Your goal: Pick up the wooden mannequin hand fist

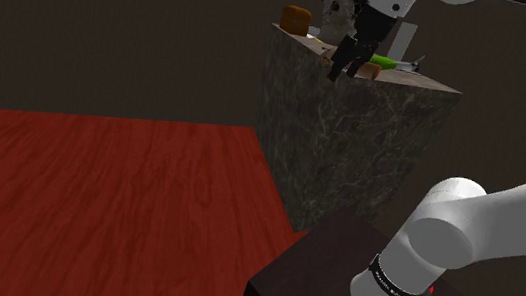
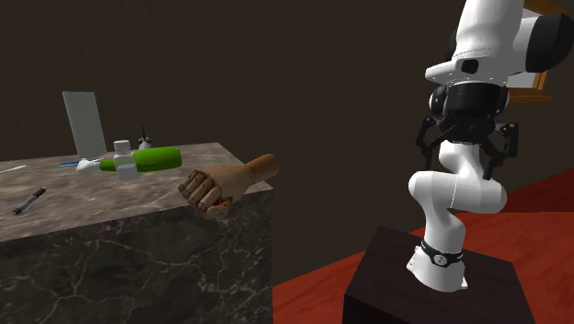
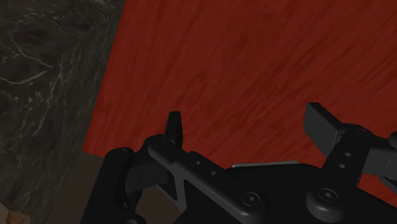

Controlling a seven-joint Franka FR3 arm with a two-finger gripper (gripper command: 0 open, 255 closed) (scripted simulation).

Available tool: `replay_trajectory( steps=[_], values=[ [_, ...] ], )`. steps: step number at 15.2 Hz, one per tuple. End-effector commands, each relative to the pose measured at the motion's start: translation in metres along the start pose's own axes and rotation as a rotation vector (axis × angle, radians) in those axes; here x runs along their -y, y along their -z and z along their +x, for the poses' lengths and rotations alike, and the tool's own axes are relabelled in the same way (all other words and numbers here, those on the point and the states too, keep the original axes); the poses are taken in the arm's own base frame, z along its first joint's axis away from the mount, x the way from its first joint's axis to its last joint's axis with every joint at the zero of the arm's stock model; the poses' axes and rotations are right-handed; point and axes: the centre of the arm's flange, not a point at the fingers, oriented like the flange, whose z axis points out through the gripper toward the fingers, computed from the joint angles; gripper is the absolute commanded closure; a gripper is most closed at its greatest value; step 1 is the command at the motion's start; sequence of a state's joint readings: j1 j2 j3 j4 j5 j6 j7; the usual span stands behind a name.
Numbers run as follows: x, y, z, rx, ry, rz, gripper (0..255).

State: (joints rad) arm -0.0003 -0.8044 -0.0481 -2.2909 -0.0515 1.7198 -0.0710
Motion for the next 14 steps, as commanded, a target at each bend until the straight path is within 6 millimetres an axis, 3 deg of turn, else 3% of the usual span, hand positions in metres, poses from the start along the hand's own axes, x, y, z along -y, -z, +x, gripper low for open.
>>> replay_trajectory(
  steps=[1, 14],
  values=[
    [0.0, 0.0, 0.0, 0.0, 0.0, 0.0, 0],
    [-0.158, -0.017, 0.07, 0.009, -0.02, 0.009, 0]
  ],
)
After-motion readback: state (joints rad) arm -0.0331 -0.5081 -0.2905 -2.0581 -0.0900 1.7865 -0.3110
